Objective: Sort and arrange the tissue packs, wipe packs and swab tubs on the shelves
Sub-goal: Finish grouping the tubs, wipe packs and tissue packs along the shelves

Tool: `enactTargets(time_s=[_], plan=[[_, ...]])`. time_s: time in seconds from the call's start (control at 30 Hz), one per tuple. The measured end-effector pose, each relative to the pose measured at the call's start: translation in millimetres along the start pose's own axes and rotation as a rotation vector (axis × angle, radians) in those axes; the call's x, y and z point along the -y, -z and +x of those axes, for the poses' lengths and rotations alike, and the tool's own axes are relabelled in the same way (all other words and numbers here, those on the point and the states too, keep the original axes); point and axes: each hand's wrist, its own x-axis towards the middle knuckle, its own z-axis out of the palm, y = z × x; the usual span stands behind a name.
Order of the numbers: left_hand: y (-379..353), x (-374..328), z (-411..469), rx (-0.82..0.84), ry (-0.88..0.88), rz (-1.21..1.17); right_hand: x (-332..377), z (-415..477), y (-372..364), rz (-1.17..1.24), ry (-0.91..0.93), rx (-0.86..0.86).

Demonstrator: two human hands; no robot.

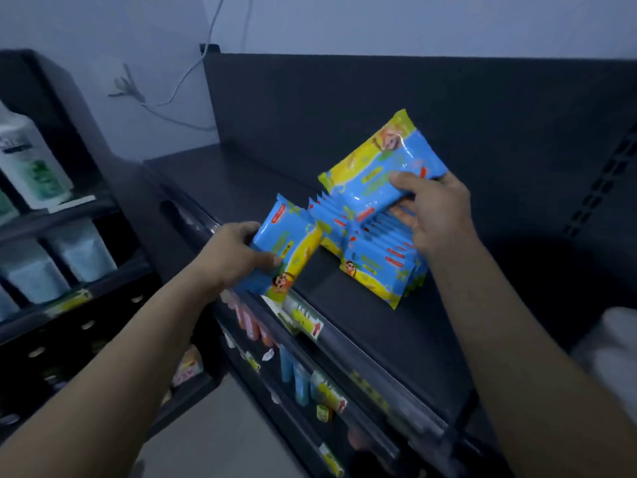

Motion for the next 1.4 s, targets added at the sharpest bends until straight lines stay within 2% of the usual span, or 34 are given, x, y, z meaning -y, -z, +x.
enactTargets(time_s=[0.23, 0.3, 0.37, 0.47, 0.6, 0.73, 0.87, 1.03, 1.1, 1.23, 1.4], plan=[[4.0, 15.9, 104.4, 0.238, -0.314, 0.366, -19.7, 23.5, -22.5, -0.210, 0.213, -0.133], [5.4, 20.4, 129.1, 0.320, -0.382, 0.398, -27.5, 24.4, -32.9, -0.406, 0.282, -0.147], [3.7, 25.5, 150.1, 0.393, -0.449, 0.449, -36.8, 22.7, -42.8, -0.698, 0.339, -0.156], [-5.4, 29.2, 172.3, 0.384, -0.576, 0.681, -46.0, 18.5, -50.8, -0.966, 0.309, -0.224], [-23.2, 34.9, 192.5, 0.322, -0.705, 0.781, -55.3, 11.2, -45.2, -1.083, 0.152, -0.238], [-35.3, 40.7, 206.5, 0.340, -0.732, 0.678, -57.4, 13.0, -42.8, -1.215, 0.101, -0.218], [-36.6, 48.9, 210.4, 0.197, -0.721, 0.608, -61.6, 21.5, -53.6, -1.431, 0.107, -0.150], [-28.0, 59.5, 220.4, 0.260, -0.586, 0.429, -81.1, 34.4, -78.5, -1.628, 0.058, 0.046], [-26.3, 60.6, 223.7, 0.264, -0.580, 0.393, -88.3, 39.3, -84.2, -1.644, 0.085, 0.079], [-26.0, 59.1, 232.0, 0.313, -0.580, 0.348, -104.8, 50.1, -92.8, -1.678, 0.022, 0.138], [-21.3, 62.7, 248.6, 0.434, -0.544, 0.200, -126.2, 63.4, -107.5, -1.727, -0.039, 0.018]])
